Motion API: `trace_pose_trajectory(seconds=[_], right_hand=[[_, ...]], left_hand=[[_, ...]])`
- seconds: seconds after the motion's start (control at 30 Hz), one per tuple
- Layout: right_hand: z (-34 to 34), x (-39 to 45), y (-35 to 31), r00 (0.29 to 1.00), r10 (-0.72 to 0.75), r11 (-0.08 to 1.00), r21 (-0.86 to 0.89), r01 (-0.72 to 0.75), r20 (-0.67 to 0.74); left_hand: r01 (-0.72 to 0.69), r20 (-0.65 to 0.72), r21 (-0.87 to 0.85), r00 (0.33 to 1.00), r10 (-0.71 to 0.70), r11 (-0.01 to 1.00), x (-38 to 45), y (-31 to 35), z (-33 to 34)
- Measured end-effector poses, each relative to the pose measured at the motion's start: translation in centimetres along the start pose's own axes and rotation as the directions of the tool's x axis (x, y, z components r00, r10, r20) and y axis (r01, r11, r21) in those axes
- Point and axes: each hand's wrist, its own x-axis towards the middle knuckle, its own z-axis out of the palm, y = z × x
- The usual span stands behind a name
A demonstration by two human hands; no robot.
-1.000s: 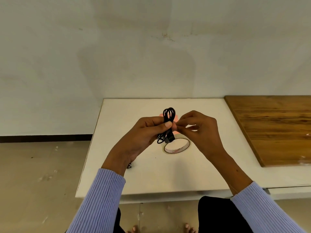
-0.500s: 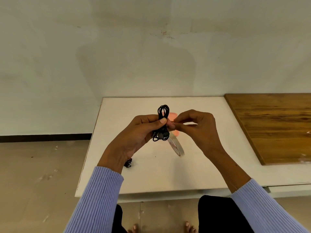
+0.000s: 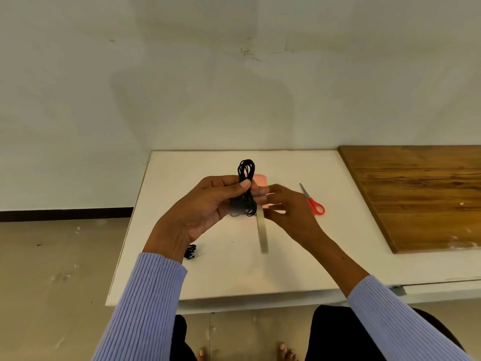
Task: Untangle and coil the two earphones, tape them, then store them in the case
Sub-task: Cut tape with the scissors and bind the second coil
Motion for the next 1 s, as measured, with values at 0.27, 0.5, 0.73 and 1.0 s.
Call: trace_pose_trajectory(seconds=[0.27, 0.5, 0.73, 1.0], right_hand=[[-0.4, -1.8, 2.4, 0.975, 0.220, 0.973, 0.074, -0.221, 0.022], [-0.9, -3.3, 4.9, 0.922, 0.387, 0.922, 0.007, -0.387, 0.025], [-1.1, -3.0, 6.5, 0.928, 0.372, 0.909, -0.211, -0.360, 0.017], [-2.0, -2.7, 7.4, 0.911, 0.384, 0.704, -0.591, -0.394, -0.150]], left_hand=[[-0.033, -0.065, 0.024, 0.997, 0.034, 0.999, 1.2, -0.9, 1.6], [-0.067, 0.001, -0.036, 0.998, 0.067, 0.997, 1.4, -0.8, 3.0], [-0.047, 0.076, -0.104, 0.996, 0.055, 0.993, 1.4, -0.6, 3.6], [-0.034, 0.081, -0.104, 0.996, 0.042, 0.994, 1.5, -0.3, 4.1]])
